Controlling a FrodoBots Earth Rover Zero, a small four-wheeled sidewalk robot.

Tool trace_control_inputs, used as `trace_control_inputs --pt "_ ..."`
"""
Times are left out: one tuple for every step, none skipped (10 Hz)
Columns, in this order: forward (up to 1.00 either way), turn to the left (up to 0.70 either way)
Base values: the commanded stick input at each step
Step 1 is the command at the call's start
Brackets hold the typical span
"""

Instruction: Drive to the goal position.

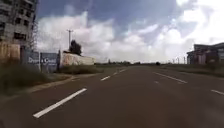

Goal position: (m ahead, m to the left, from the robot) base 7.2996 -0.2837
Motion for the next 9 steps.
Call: trace_control_inputs --pt "1.00 0.00" --pt "1.00 0.00" --pt "1.00 0.00" --pt "1.00 0.00" --pt "1.00 0.00" --pt "1.00 0.00" --pt "1.00 0.00" --pt "1.00 0.00" --pt "1.00 -0.13"
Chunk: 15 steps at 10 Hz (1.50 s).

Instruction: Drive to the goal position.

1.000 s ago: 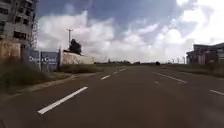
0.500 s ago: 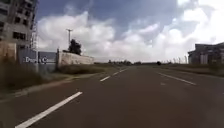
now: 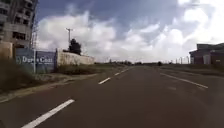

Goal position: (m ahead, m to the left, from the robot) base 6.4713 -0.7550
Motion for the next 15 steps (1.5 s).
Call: trace_control_inputs --pt "1.00 -0.34" --pt "1.00 -0.40" --pt "1.00 -0.40" --pt "1.00 -0.40" --pt "1.00 -0.40" --pt "1.00 0.00" --pt "1.00 0.00" --pt "1.00 0.00" --pt "1.00 0.00" --pt "1.00 0.00" --pt "1.00 0.00" --pt "1.00 0.00" --pt "1.00 0.00" --pt "1.00 0.00" --pt "1.00 0.00"
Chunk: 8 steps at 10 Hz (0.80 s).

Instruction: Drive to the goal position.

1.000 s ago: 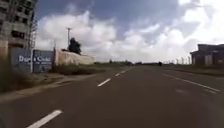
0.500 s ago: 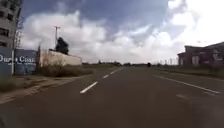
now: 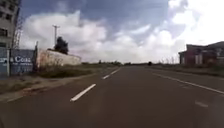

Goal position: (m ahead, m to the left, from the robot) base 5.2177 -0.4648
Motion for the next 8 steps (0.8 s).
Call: trace_control_inputs --pt "1.00 0.00" --pt "1.00 0.00" --pt "1.00 0.00" --pt "1.00 0.00" --pt "1.00 0.00" --pt "1.00 0.00" --pt "1.00 0.00" --pt "1.00 0.00"
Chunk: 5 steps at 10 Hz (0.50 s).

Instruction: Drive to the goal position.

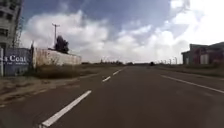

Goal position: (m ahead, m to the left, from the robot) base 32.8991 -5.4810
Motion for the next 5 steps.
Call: trace_control_inputs --pt "1.00 0.00" --pt "1.00 0.00" --pt "1.00 0.00" --pt "1.00 0.00" --pt "1.00 0.00"
